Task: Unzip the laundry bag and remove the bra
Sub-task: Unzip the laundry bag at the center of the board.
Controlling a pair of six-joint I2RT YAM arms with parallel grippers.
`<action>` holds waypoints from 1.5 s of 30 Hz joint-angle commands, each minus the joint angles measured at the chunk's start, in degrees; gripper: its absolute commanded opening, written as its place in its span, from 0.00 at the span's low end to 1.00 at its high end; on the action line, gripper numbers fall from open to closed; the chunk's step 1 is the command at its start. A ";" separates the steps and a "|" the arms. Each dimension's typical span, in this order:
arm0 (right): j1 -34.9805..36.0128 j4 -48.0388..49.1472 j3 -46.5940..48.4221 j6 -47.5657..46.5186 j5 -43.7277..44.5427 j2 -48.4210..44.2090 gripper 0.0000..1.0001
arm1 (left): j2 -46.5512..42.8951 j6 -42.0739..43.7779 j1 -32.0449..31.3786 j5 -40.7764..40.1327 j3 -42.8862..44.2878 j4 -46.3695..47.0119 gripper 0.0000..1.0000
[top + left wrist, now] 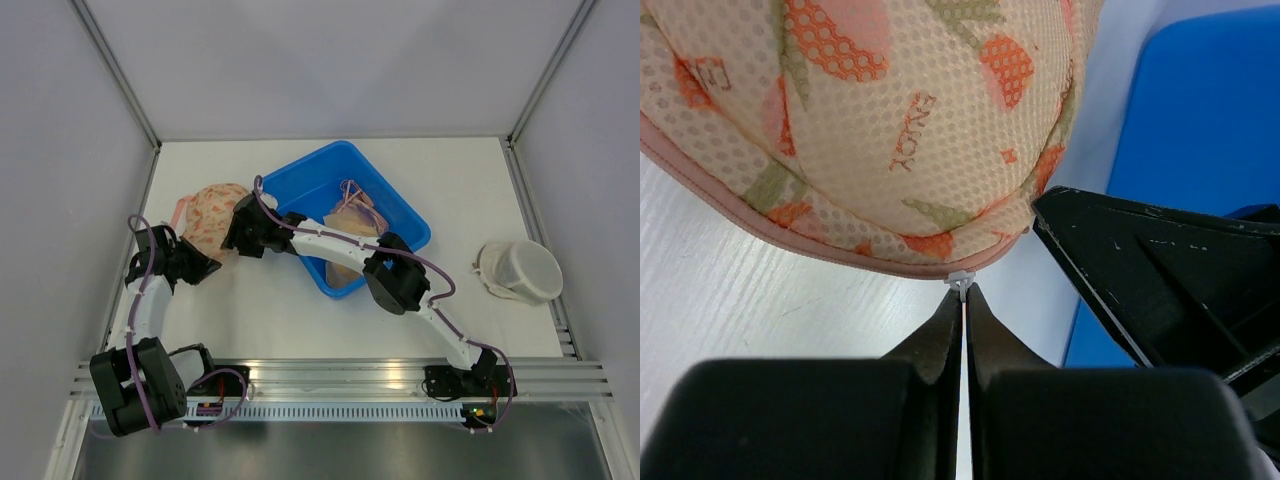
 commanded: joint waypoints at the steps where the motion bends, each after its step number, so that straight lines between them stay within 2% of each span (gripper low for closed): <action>1: 0.45 0.11 -0.53 2.24 0.87 -4.08 0.59 | 0.17 -0.79 -0.18 3.22 -0.27 3.86 0.02; 9: 0.62 2.49 -0.44 4.26 1.32 -2.68 0.60 | 0.96 -0.97 -0.18 5.60 -0.18 4.21 0.02; 14: 0.97 6.44 -0.97 5.14 0.70 -1.97 0.56 | 1.22 -0.97 -0.18 6.22 -0.97 5.00 0.02; 17: 0.97 8.55 -0.97 5.32 0.17 -1.71 0.48 | 1.92 -0.71 -0.18 6.39 -1.06 5.09 0.02; 20: 0.89 8.55 -0.97 5.15 0.70 -2.06 0.35 | 2.19 -0.62 -0.18 5.78 -0.88 4.91 0.02; 23: 0.97 8.29 -1.06 4.44 1.40 -2.58 0.20 | 2.19 -0.71 -0.18 5.51 -0.09 4.30 0.02; 24: 0.89 8.03 -1.15 4.18 1.66 -2.93 0.12 | 2.28 -0.62 -0.18 5.16 0.26 3.69 0.02; 26: 0.80 7.59 -1.58 3.22 2.02 -3.46 0.05 | 2.36 -0.27 -0.18 3.32 0.78 2.81 0.02; 27: 0.71 7.41 -1.76 2.78 2.19 -4.07 0.00 | 2.63 0.26 -0.18 -0.17 1.57 0.98 0.02; 31: 0.01 7.32 -3.25 0.32 0.88 -5.40 0.00 | 3.15 2.45 -0.10 -11.17 4.65 -3.68 0.02; 36: -0.61 7.67 -3.34 -2.94 -0.97 -6.45 0.00 | 4.38 1.32 -0.01 -17.15 7.55 -6.25 0.02; 41: -0.61 5.48 -1.77 -4.87 -2.99 -5.49 0.01 | 4.21 0.79 -0.18 -18.04 8.08 -7.30 0.02; 45: -0.78 3.46 0.61 -6.63 -2.91 -4.08 0.00 | 2.37 1.14 -0.36 -14.81 6.50 -6.95 0.02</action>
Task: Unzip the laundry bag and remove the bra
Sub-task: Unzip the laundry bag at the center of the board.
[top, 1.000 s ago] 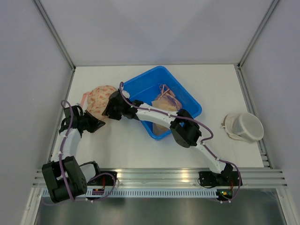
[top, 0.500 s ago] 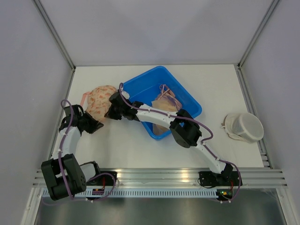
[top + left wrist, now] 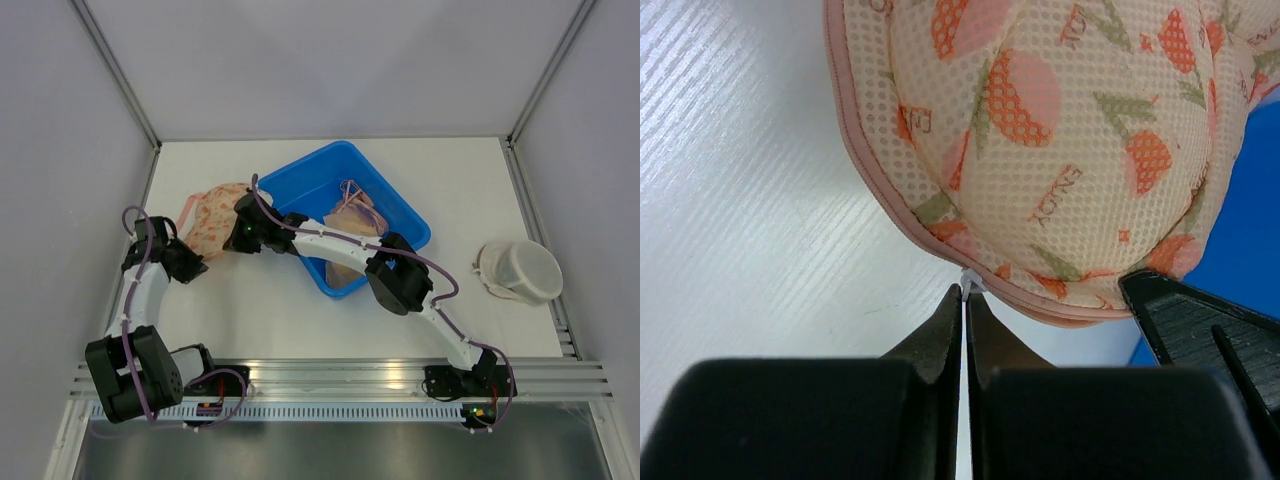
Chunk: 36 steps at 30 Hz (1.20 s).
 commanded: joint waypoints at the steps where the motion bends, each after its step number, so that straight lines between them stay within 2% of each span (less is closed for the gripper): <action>1: -0.63 -2.51 4.28 -2.94 -0.46 -1.66 0.00 | -2.53 1.09 0.17 -0.33 -0.03 0.32 0.02; 7: -0.54 -3.57 10.61 -3.03 -3.09 3.45 0.04 | -7.80 1.19 -0.54 3.28 -3.73 0.68 0.02; 9: -0.45 -3.31 10.61 -2.94 -2.83 3.54 0.12 | -8.68 0.66 -0.80 4.95 -4.69 1.11 0.02; 10: -0.45 -3.22 10.70 -3.02 -2.66 3.53 0.22 | -8.77 -0.13 -0.89 5.65 -5.31 1.46 0.02; 13: -0.54 -3.92 10.97 -3.20 -2.22 3.54 0.36 | -9.21 -2.14 -1.06 9.17 -7.06 4.27 0.02; 14: -0.63 -4.27 10.97 -3.38 -2.04 3.45 0.44 | -9.48 -2.68 -1.15 10.48 -7.59 4.98 0.02; 19: -0.63 -6.90 9.39 -3.29 -0.81 1.69 0.57 | -8.17 -4.70 -2.29 13.22 -8.57 9.81 0.02; 26: -0.63 -5.24 1.65 0.39 2.62 -5.25 0.65 | -5.43 -5.41 -2.47 16.03 -6.54 11.66 0.02; 36: -0.54 -2.87 -1.78 6.73 2.44 -5.52 0.63 | -4.30 -5.32 -2.73 17.09 -6.81 12.98 0.02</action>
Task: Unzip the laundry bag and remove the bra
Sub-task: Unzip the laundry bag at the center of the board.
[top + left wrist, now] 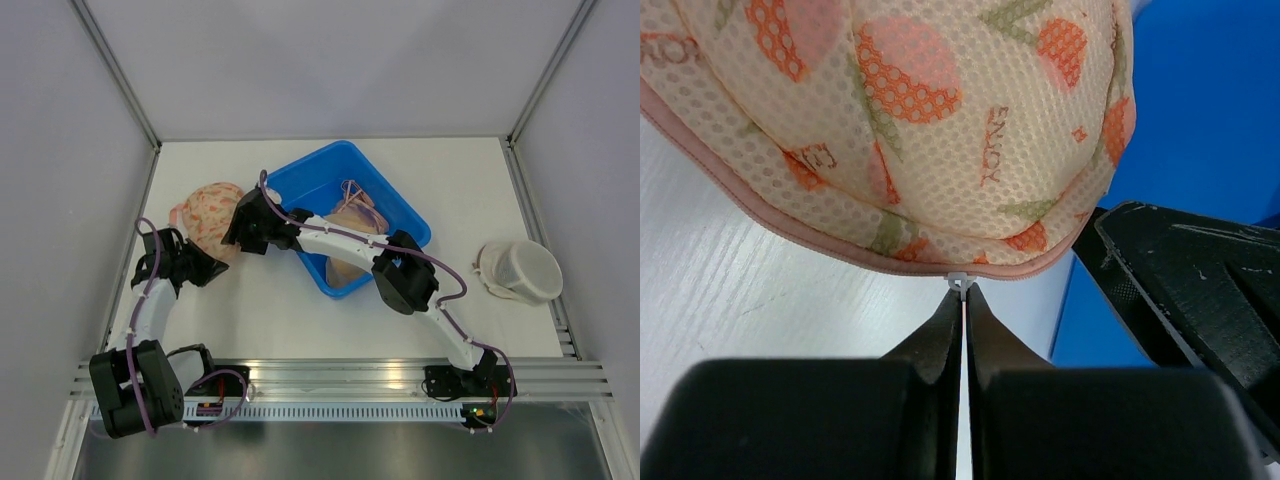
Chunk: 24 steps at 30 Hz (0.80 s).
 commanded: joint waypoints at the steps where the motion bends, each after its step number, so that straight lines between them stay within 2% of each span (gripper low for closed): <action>1: 0.14 2.53 -1.14 3.32 0.93 -3.00 0.62 | 0.95 -1.45 -0.22 2.68 2.13 2.82 0.02; 12: 1.54 3.24 -0.18 5.52 1.64 -2.04 0.57 | 1.13 -2.42 -0.31 3.82 3.02 3.17 0.02; 15: 1.72 3.15 0.61 5.87 1.99 -1.43 0.53 | 1.13 -2.77 -0.22 4.53 3.01 3.61 0.02; 21: 1.72 4.11 1.84 6.22 1.29 -0.19 0.34 | 2.01 -2.68 -0.22 4.71 3.81 3.70 0.02; 22: 1.72 4.38 1.84 6.22 1.11 -0.11 0.22 | 2.36 -2.51 -0.31 4.36 3.89 3.70 0.02; 24: 1.72 4.65 2.02 5.52 1.02 -0.02 0.08 | 3.58 -1.81 -0.22 2.34 4.07 2.48 0.02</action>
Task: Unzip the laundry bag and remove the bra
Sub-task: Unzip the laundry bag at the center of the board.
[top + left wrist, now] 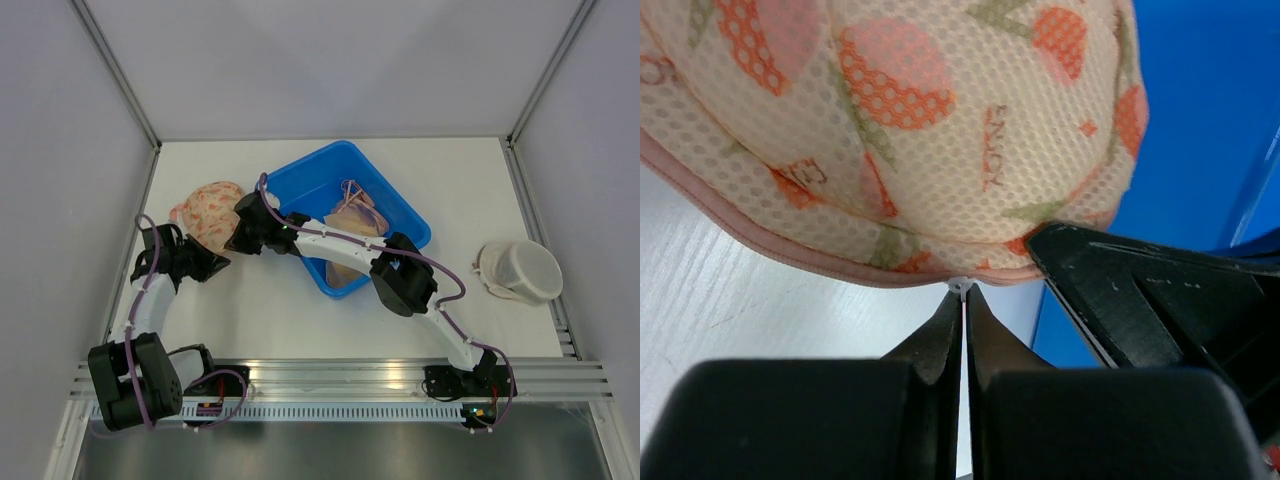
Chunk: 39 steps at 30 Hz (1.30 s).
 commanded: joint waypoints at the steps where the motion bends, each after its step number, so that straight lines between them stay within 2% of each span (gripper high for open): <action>1: 0.30 2.05 2.83 -0.29 -0.09 -0.15 0.00 | 1.88 -0.25 -0.18 -1.57 3.23 0.16 0.02; 5: -0.58 1.26 2.57 -2.93 -1.32 -0.24 0.01 | 3.90 2.03 0.79 -10.35 5.35 -4.16 0.02; 8: -1.46 0.99 2.04 -4.33 -3.69 -0.24 0.00 | 6.89 3.70 3.33 -13.00 6.93 -6.27 0.02; 13: -1.90 1.78 2.74 -8.73 -5.89 0.72 0.00 | 8.83 3.53 8.43 -14.15 7.90 -8.11 0.02; 16: -2.08 0.55 4.41 -10.31 -6.51 1.52 0.00 | 5.94 2.39 8.44 -15.56 7.20 -8.38 0.02; 22: -2.08 -0.94 10.29 -11.37 -7.21 5.81 0.01 | 1.28 1.16 5.72 -10.47 4.40 -7.94 0.02; 26: -1.99 1.51 12.84 -10.93 -8.53 8.63 0.16 | -1.36 0.55 4.40 -8.36 1.49 -7.68 0.02; 27: -2.16 1.43 13.46 -11.02 -8.62 9.16 0.26 | -1.71 0.46 4.22 -8.18 0.88 -7.68 0.02; 30: -2.43 1.52 13.99 -11.02 -8.79 10.05 0.44 | -2.07 0.11 3.43 -8.00 -0.01 -7.68 0.02; 33: -2.52 1.52 13.20 -12.16 -8.36 8.39 0.52 | -1.63 -0.24 3.08 -8.00 -0.36 -6.98 0.02; 39: -2.34 1.96 10.57 -11.46 -8.35 5.22 0.56 | -1.80 -3.14 2.90 -2.92 -2.99 0.22 0.02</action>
